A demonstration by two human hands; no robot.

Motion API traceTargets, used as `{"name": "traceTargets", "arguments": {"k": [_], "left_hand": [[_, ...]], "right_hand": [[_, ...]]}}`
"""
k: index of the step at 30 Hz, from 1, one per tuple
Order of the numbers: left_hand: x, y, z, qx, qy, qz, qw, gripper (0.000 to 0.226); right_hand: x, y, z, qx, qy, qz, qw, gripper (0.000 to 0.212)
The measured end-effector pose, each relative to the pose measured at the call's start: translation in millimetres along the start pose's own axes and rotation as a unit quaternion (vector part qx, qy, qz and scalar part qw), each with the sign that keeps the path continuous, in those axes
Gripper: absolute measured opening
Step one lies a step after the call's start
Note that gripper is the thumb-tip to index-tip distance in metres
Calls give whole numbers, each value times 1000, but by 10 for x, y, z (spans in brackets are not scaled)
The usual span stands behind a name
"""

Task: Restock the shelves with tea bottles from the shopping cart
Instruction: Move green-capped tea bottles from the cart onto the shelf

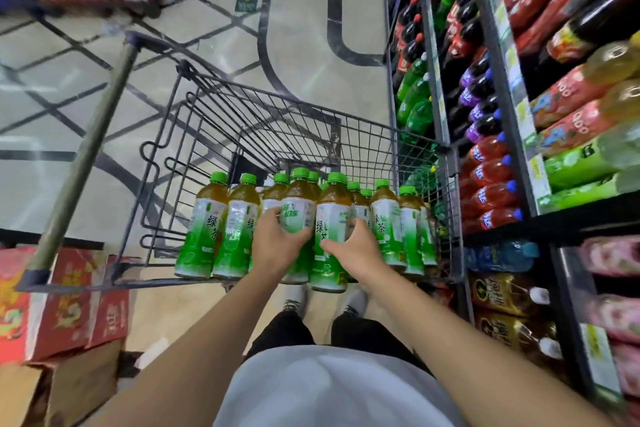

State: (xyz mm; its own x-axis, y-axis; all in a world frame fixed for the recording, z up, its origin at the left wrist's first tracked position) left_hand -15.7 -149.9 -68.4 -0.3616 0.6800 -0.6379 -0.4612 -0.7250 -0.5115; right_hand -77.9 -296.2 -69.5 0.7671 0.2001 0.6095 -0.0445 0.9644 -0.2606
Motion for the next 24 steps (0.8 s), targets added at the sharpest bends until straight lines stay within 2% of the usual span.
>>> {"name": "traceTargets", "arguments": {"k": [3, 6, 11, 14, 16, 19, 21, 24], "left_hand": [[-97, -46, 1, 22, 29, -1, 999, 63], [-259, -115, -7, 39, 56, 17, 998, 63], [-647, -262, -11, 82, 131, 55, 987, 60], [-903, -355, -8, 100, 188, 48, 976, 51], [-1056, -381, 2, 124, 224, 36, 966, 53], [-1276, -359, 95, 160, 260, 27, 952, 78], [-1396, -273, 165, 190, 280, 30, 941, 86], [-1579, -99, 414, 244, 305, 36, 920, 74]], "right_hand": [[16, -77, 64, -45, -9, -27, 999, 53], [87, -161, 147, -72, -18, -74, 994, 54], [273, -390, 374, -139, -53, -81, 986, 43], [329, -568, 562, -181, -80, -84, 977, 50], [322, -670, 730, -217, -90, -97, 967, 55], [232, -768, 1020, -279, -99, -128, 947, 66], [139, -796, 1236, -317, -108, -156, 929, 63], [9, -777, 1628, -376, -108, -186, 902, 59]]}}
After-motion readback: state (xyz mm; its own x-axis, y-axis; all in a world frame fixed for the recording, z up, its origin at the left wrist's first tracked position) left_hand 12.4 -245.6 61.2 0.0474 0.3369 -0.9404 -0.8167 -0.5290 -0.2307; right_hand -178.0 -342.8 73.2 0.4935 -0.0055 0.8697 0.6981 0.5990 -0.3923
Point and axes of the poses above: each hand's wrist, its own z-axis away from the middle knuckle, its own y-axis out of the palm, x = y × z, the point moved 2 cm from there along -z, towards the middle knuckle, and after that the axes turned 10 degrees about x, right-handed, at the moved point
